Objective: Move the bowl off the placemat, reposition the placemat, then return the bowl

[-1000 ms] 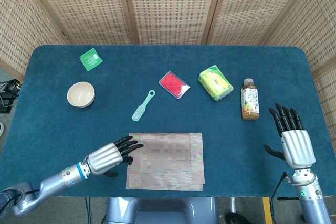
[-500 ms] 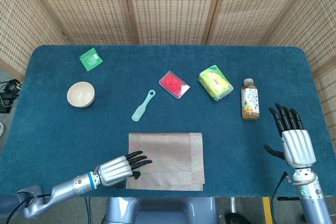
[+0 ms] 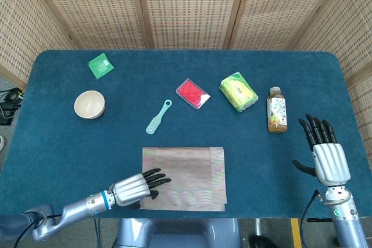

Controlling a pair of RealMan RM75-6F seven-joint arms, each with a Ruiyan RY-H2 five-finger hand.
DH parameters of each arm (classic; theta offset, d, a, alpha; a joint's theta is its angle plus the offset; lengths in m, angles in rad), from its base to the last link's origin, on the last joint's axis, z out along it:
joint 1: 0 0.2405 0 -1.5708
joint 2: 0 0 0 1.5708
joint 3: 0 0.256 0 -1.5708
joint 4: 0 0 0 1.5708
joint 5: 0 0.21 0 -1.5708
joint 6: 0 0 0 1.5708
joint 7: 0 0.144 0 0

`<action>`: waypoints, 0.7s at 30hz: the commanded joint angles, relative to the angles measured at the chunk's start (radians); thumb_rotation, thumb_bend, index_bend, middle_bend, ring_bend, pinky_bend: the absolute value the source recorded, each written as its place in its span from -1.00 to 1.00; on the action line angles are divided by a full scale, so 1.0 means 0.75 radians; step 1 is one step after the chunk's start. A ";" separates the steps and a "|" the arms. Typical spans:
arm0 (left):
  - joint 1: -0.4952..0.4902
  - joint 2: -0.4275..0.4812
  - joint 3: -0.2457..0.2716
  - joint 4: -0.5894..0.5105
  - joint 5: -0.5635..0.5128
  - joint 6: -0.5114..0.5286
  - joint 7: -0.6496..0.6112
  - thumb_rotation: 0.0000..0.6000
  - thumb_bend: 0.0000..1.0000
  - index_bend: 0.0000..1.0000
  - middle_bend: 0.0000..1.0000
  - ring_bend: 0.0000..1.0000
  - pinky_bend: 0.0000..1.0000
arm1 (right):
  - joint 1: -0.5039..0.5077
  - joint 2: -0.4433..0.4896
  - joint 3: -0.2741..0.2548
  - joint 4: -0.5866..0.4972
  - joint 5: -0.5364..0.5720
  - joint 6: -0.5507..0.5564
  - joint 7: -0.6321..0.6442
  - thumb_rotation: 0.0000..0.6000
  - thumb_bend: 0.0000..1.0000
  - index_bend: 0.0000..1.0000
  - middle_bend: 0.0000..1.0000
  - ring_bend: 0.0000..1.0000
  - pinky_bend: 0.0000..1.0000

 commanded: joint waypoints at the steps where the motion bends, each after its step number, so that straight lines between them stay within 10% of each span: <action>1: -0.006 -0.010 -0.001 0.006 -0.005 -0.008 0.002 1.00 -0.70 -0.10 -1.00 -1.00 -1.00 | 0.000 0.001 0.000 -0.001 0.000 -0.001 0.001 1.00 -1.00 -0.94 -1.00 -1.00 -1.00; 21: -0.036 -0.058 -0.002 0.015 -0.046 -0.040 0.024 1.00 -0.26 -0.10 -1.00 -1.00 -1.00 | -0.002 0.011 0.003 -0.006 0.000 0.003 0.016 1.00 -1.00 -0.94 -1.00 -1.00 -1.00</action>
